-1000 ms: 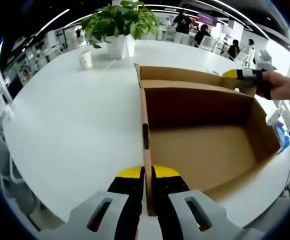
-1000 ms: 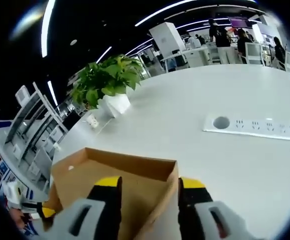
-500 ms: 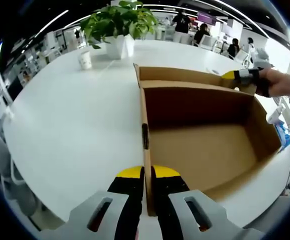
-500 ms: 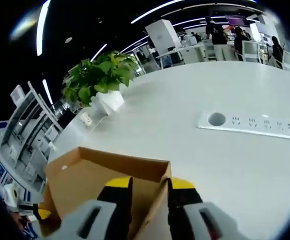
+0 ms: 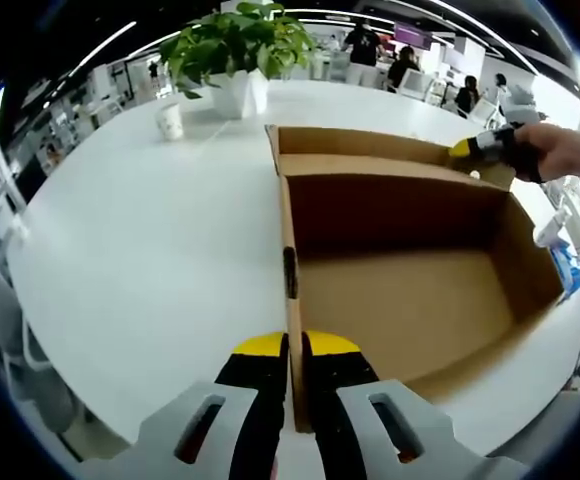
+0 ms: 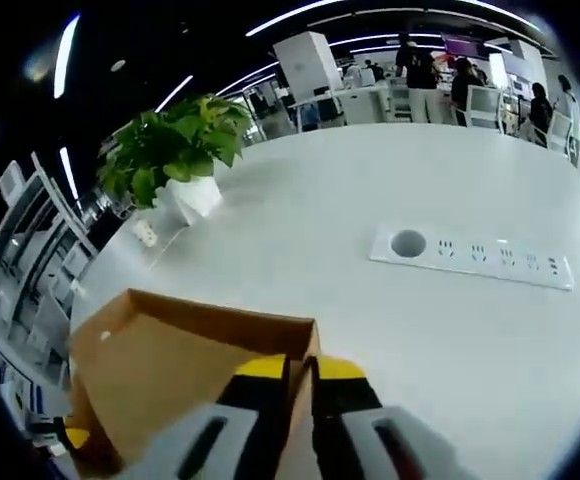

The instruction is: Operate the shoe box by opening the lid, removing the specified soft item, and placing it in the target area until the item is outside and the box remains undamaged.

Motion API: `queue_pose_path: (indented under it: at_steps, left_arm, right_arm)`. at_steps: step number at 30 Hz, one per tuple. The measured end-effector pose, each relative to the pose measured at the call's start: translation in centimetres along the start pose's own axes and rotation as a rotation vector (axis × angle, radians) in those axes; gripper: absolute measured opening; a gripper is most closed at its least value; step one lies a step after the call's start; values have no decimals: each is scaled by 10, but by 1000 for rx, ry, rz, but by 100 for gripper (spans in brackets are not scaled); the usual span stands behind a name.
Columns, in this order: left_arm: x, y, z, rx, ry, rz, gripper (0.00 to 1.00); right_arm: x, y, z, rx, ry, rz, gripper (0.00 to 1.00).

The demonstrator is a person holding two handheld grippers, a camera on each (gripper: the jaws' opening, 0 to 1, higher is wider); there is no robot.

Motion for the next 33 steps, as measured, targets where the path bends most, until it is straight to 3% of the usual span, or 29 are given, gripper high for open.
queue_pose_path:
  at_steps: [10,33]
  left_arm:
    - [0,1,-1,-11,-3,-4,3]
    - [0,2,-5,-34,-11,-10,3]
  right_arm:
    - [-13,-7,2,4,20,-5,0]
    - [-65,-43,25,-24,19,-119,0]
Point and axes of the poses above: the point that each gripper's makers call its tool centre point, and the gripper's own axes: x roughly forward along the fingers, z roughly to its left, y roughly out of its underside, the point moved 5 cm from there along -x, roughly backward along the fingers, and after that the axes turned 9 degrees about -z, right-handed, at the moved point
